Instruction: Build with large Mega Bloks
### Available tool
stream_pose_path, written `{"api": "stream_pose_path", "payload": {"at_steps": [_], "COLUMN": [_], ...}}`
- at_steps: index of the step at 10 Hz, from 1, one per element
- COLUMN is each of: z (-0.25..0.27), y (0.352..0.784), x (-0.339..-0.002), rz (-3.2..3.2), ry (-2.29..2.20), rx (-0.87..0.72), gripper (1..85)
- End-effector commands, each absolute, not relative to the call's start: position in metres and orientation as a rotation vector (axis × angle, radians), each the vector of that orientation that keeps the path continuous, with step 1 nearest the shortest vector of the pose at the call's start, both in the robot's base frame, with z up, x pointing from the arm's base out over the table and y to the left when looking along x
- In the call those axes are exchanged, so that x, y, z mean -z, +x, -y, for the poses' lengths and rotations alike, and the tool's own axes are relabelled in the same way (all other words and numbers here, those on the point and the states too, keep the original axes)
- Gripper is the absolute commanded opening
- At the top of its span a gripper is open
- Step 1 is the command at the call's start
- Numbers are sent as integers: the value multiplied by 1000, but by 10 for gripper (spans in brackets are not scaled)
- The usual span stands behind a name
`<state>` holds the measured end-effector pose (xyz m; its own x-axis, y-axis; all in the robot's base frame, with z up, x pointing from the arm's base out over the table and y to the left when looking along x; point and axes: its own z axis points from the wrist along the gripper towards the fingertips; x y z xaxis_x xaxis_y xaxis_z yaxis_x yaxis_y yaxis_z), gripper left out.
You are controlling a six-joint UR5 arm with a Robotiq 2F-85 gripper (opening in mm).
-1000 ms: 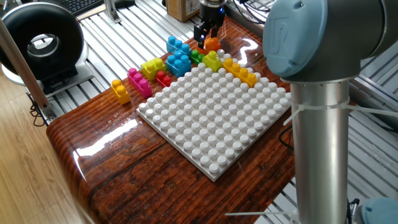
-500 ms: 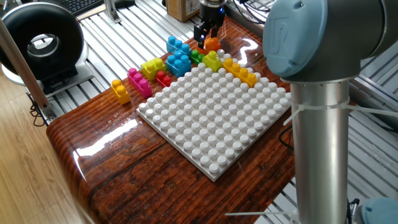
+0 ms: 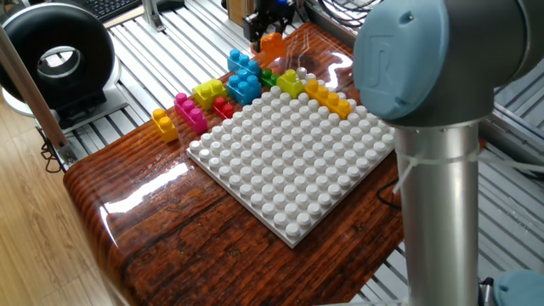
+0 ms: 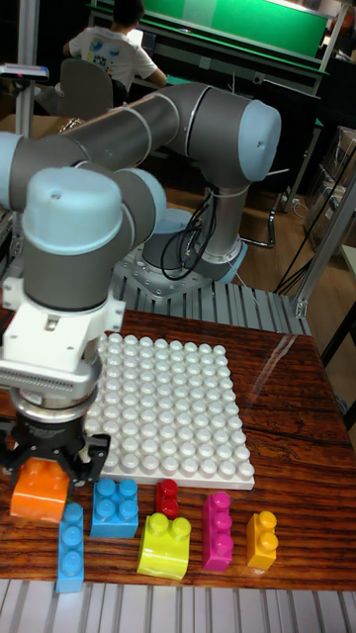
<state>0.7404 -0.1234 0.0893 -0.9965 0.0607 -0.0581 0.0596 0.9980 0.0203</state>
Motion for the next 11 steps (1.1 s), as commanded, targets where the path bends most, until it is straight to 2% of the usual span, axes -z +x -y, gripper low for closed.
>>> {"api": "stream_pose_path", "payload": {"at_steps": [1,11], "z": [98,58], "y": [720,675], "x": [-107,-96], "rz": [-3070,-3053], "ry": [154,168], "rx": [-28,-39], "gripper": [10,10]}}
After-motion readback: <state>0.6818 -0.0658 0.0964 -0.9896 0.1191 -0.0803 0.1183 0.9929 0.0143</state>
